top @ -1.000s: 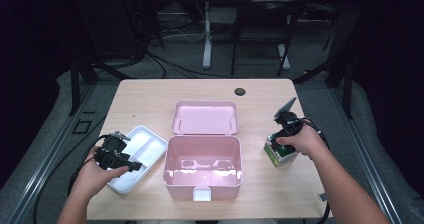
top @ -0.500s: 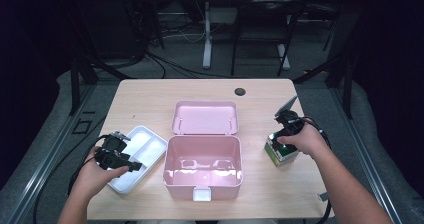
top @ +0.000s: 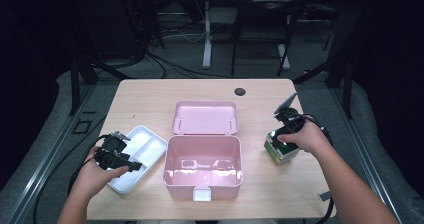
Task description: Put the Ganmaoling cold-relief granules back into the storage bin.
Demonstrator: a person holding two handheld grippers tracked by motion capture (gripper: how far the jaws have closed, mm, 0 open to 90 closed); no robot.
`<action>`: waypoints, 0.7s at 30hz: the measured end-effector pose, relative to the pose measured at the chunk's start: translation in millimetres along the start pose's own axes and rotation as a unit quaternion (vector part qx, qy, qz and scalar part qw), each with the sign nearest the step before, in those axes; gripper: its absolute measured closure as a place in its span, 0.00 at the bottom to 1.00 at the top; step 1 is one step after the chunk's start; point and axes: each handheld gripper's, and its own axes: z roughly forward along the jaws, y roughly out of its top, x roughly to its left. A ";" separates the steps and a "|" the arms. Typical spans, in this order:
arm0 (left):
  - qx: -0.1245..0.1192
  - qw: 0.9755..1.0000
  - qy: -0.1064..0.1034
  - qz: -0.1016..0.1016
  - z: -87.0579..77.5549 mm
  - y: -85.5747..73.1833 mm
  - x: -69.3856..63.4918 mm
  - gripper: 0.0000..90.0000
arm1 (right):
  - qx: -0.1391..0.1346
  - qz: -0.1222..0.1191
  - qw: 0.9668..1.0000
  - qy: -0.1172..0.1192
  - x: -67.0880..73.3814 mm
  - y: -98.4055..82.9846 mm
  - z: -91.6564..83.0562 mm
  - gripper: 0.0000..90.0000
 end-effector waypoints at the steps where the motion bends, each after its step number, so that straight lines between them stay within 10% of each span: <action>1: -0.001 1.000 0.000 0.000 0.0 0.0 -0.1 0.43 | -0.002 -0.002 1.000 -0.001 0.6 -0.1 -1.0 0.18; 21: -0.001 1.000 0.000 0.000 -0.4 -0.2 0.0 0.43 | -0.017 -0.061 0.998 -0.012 23.5 0.6 -34.5 0.18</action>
